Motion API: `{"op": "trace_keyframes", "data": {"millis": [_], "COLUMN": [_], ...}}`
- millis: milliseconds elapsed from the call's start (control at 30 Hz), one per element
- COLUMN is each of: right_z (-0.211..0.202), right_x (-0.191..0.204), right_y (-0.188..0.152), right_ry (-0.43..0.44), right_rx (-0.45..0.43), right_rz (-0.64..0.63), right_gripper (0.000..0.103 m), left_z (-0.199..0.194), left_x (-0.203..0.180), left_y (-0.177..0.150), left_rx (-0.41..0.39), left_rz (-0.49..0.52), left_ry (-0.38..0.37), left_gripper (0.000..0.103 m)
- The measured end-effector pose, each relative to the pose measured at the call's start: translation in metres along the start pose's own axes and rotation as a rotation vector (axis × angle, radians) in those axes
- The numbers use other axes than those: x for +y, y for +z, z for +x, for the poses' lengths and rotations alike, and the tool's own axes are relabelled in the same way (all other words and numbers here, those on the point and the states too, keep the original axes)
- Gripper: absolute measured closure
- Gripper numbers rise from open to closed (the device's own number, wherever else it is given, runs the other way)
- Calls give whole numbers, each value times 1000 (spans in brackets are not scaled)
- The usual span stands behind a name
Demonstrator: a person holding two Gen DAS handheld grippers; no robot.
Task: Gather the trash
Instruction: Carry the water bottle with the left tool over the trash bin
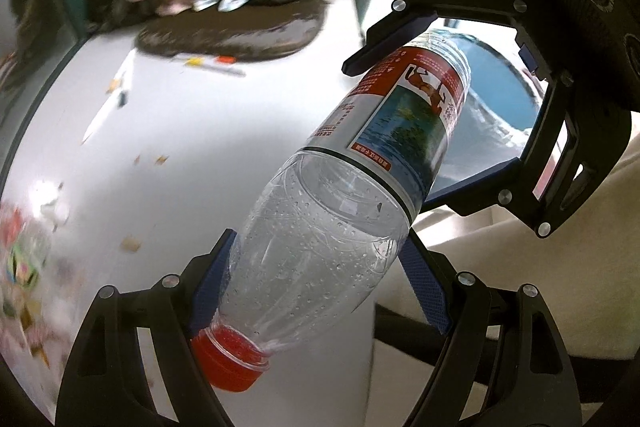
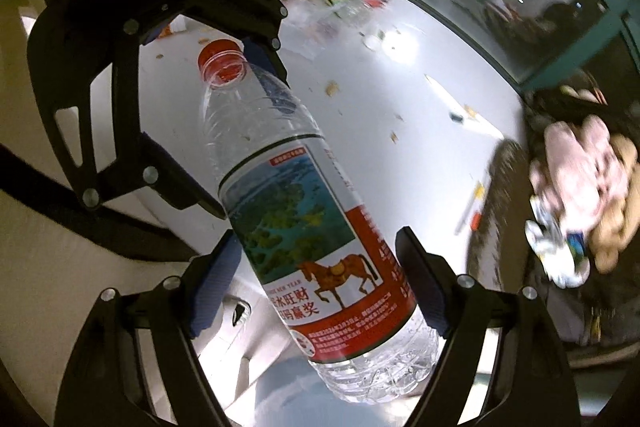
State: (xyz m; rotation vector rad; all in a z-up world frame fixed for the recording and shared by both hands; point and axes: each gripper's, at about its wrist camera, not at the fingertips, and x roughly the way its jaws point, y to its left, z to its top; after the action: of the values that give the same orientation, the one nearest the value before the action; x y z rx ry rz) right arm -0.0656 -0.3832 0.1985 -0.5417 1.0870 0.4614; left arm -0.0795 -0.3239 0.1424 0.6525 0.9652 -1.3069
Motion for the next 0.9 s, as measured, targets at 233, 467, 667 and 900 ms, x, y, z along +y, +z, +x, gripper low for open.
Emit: {"op": "trace_keyframes", "data": {"millis": [233, 467, 667, 900], "right_z": [-31, -58, -79, -96], "right_x": [-18, -22, -17, -20], "right_y": [-57, -111, -162, -216], "right_ry": [-92, -183, -236, -288], "right_rx": [39, 104, 155, 194], "right_rz": [134, 282, 425, 562], "right_gripper": [29, 29, 29, 29], "left_z": [18, 40, 65, 92], "left_x": [-44, -96, -147, -200], "left_y": [55, 97, 129, 163], "left_rx": [-10, -5, 10, 34], "left_rz": [172, 330, 465, 599], "left_ry": [-69, -169, -251, -311], "left_gripper": [25, 25, 25, 25]}}
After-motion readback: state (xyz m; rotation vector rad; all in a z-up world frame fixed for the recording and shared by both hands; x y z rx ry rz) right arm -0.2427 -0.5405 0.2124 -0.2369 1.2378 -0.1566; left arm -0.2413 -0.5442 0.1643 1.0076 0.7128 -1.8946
